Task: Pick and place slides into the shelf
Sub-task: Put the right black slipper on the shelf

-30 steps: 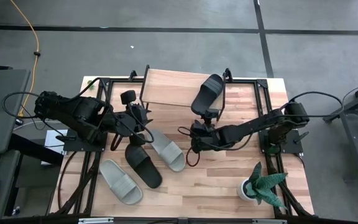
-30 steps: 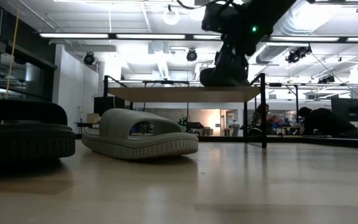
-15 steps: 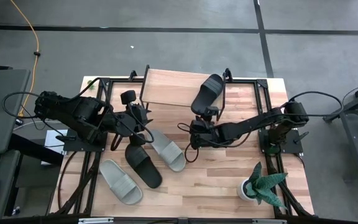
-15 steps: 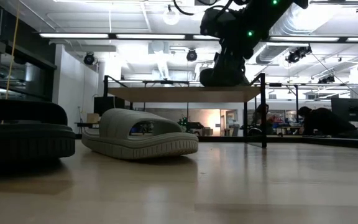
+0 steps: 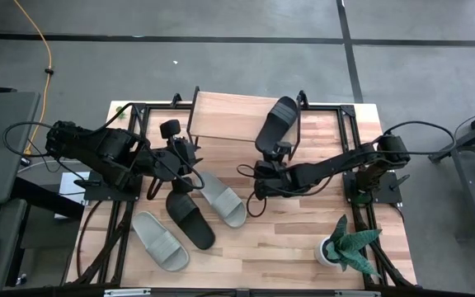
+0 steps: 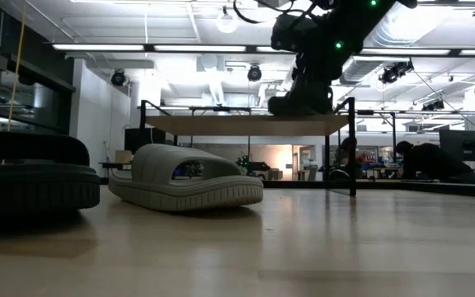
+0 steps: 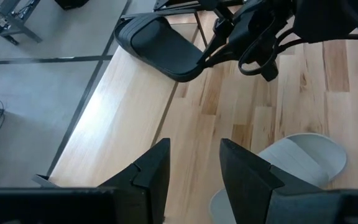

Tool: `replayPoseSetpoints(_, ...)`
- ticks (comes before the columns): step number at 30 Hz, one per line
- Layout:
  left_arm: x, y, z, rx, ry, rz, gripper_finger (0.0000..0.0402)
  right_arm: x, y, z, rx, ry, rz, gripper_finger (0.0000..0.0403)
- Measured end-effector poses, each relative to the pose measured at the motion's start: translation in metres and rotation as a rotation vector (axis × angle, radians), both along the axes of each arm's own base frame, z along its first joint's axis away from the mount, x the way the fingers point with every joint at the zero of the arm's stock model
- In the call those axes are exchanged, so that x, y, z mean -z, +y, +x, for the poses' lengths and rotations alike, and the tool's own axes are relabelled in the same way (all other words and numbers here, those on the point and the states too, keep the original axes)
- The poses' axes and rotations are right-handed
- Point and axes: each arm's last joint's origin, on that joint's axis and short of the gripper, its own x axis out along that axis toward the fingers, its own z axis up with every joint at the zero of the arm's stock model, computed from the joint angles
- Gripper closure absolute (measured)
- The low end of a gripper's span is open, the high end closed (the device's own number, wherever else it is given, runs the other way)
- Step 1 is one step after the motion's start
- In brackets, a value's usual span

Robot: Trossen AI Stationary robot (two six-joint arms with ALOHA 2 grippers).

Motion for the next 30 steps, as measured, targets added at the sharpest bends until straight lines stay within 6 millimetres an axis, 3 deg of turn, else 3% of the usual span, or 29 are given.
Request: replayPoseSetpoints(30, 0.000, 0.000, 0.000, -0.007, -0.003, -0.007, 0.0275, -0.017, 0.005, -0.030, 0.160, 0.115, 0.042, 0.0403)
